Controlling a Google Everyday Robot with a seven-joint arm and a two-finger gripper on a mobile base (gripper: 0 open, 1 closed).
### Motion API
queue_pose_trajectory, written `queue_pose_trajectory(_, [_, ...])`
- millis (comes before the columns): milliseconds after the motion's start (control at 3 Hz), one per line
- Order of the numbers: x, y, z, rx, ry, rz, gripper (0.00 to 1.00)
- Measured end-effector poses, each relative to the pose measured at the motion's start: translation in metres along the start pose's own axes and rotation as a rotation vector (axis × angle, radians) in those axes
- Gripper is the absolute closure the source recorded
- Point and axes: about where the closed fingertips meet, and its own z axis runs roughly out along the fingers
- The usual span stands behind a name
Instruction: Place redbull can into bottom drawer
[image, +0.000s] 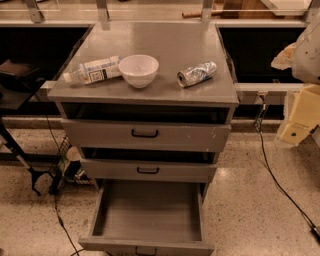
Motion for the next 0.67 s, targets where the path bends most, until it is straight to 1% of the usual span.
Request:
queue_pose_trajectory(333, [0.0000,-0.0001,-0.0001,0.000,-0.001,0.001,0.00])
queue_pose_trajectory(667, [0.0016,-0.0055,-0.0037,0.011,-0.039,0.053,0.00])
